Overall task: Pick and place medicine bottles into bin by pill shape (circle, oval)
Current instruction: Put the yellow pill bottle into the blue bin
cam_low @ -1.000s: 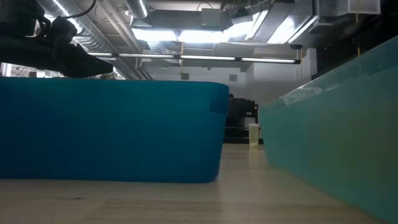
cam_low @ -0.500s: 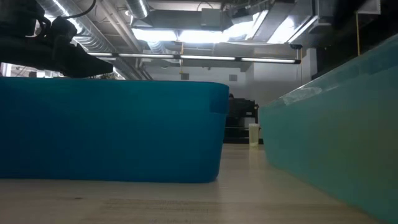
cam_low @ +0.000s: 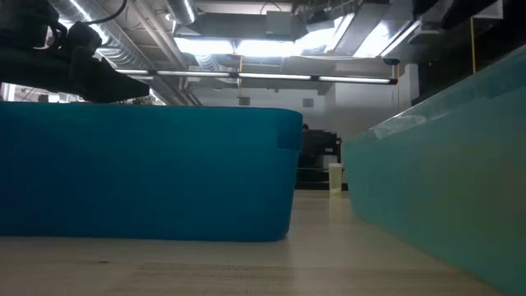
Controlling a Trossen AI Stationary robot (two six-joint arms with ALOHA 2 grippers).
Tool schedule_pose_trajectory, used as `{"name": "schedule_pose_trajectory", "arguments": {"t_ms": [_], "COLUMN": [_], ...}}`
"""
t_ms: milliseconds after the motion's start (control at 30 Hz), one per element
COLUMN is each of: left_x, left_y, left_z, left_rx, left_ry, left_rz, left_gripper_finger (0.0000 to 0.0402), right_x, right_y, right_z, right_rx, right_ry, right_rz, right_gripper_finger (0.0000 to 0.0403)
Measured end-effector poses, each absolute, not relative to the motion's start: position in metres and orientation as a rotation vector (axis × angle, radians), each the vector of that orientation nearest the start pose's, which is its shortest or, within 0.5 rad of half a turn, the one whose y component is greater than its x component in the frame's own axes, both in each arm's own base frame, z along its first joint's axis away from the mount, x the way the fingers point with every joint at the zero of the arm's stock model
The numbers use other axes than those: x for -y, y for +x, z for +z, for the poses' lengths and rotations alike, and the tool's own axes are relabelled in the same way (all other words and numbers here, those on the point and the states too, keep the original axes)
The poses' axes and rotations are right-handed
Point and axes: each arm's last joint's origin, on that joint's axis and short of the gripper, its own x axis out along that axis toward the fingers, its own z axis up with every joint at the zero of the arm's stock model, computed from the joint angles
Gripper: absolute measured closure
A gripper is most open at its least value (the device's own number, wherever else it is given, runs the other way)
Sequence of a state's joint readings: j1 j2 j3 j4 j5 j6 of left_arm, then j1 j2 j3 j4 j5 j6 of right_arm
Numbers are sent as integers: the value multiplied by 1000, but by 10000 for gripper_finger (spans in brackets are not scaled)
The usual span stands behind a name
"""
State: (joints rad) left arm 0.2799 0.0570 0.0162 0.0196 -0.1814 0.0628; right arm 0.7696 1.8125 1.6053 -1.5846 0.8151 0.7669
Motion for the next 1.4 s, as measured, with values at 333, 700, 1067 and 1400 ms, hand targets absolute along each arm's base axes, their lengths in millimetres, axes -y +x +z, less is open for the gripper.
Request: {"name": "schedule_pose_trajectory", "arguments": {"t_ms": [333,700,1067,1400], "left_x": [-33,-33,-33,-33], "left_y": [95,95,95,95], "left_z": [166,166,166,166], "left_rx": [-36,-36,-36,-36], "left_ry": [61,61,61,61], "left_rz": [461,461,461,461], "left_gripper_finger": [224,224,224,224], "right_x": [-157,-58,-12,31], "right_y": [202,152,180,218], "right_z": [309,290,256,254], "right_rx": [-823,-606,-802,-621], "right_ry": [-647,-25,384,229], "right_rz": [-581,-975,-796,-514], "right_gripper_finger": [92,92,92,92]}}
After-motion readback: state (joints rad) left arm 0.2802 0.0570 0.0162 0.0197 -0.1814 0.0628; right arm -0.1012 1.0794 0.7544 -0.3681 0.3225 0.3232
